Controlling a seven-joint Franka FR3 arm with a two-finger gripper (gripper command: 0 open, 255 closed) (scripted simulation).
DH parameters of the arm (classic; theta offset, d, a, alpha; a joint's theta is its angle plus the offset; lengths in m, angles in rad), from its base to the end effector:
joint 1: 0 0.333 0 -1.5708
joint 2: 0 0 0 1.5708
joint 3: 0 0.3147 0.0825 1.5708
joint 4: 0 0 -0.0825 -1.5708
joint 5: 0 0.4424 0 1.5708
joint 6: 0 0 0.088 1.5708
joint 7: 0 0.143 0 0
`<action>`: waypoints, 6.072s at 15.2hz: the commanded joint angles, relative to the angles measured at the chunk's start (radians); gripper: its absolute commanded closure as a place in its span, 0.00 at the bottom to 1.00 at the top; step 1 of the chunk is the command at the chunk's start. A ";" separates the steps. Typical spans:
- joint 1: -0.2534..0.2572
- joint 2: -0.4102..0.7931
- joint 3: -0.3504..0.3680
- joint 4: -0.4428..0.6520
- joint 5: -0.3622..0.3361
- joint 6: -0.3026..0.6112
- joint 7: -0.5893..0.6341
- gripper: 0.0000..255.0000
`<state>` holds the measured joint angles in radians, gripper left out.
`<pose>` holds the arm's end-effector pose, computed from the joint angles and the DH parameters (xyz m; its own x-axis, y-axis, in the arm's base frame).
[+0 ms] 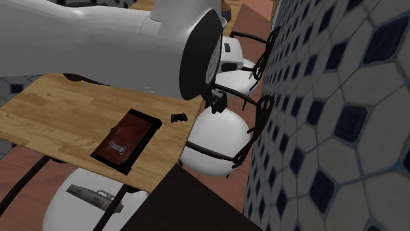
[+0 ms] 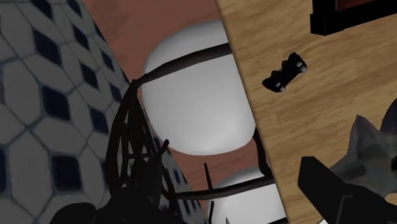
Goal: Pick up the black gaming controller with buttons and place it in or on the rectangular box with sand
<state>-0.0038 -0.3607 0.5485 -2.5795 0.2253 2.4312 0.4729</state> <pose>0.4208 0.2405 0.3100 0.9812 -0.1045 0.1620 -0.0942 -0.9931 -0.0705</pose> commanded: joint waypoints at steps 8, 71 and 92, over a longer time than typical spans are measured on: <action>-0.102 0.408 0.187 0.103 -0.382 0.213 0.444 0.00; 0.128 0.659 0.133 0.330 -0.639 0.111 0.857 1.00; 0.419 0.696 0.172 0.301 -0.760 0.116 1.289 1.00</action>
<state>0.4059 0.3226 0.7319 -2.2761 -0.5155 2.5359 1.7467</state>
